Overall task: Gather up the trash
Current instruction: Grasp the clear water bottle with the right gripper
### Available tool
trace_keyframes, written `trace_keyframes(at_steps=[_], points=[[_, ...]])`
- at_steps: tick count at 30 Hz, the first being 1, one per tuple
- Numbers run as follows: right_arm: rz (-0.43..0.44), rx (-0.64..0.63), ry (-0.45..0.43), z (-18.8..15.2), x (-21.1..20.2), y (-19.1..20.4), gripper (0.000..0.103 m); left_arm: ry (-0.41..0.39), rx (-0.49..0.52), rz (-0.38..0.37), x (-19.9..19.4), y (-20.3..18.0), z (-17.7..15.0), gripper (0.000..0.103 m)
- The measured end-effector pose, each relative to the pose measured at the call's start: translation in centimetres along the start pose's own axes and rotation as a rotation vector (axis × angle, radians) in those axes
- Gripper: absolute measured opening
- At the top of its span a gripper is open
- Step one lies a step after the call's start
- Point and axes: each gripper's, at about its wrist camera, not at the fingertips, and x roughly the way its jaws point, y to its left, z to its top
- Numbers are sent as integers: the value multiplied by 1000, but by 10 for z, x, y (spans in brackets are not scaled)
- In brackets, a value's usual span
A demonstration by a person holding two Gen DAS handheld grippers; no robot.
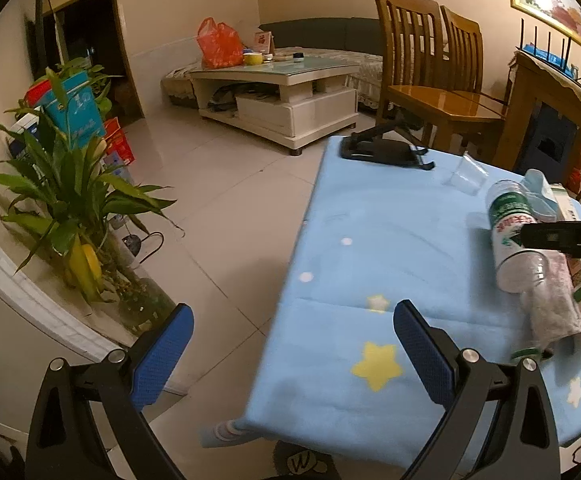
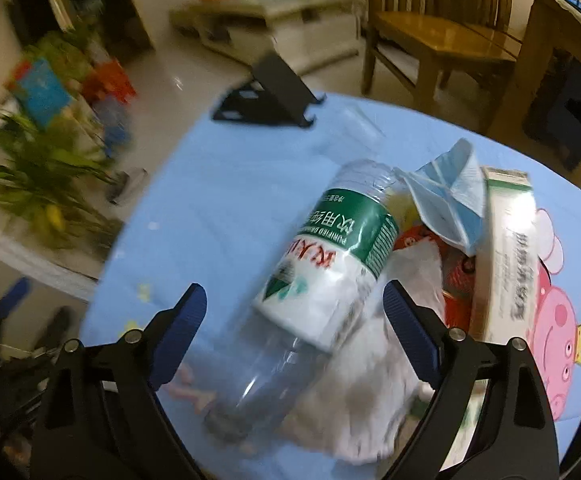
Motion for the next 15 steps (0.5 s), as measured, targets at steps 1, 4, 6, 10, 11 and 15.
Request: trace_keyframes(at_steps=[1, 4, 6, 10, 11, 15], points=[[-25, 11, 26, 2, 12, -4, 89, 3, -3, 3, 2, 4, -1, 97], [-68, 67, 73, 2, 34, -8, 87, 9, -18, -3, 8, 11, 0, 97], [-73, 56, 67, 3, 40, -5, 75, 11, -20, -8, 10, 12, 0, 97], [-53, 15, 61, 6, 39, 0, 73, 2, -3, -18, 8, 7, 1, 97], [-31, 25, 57, 3, 33, 1, 72, -3, 1, -21, 7, 6, 1, 97], [230, 172, -10, -1, 3, -27, 70, -21, 24, -63, 0, -5, 6, 97]])
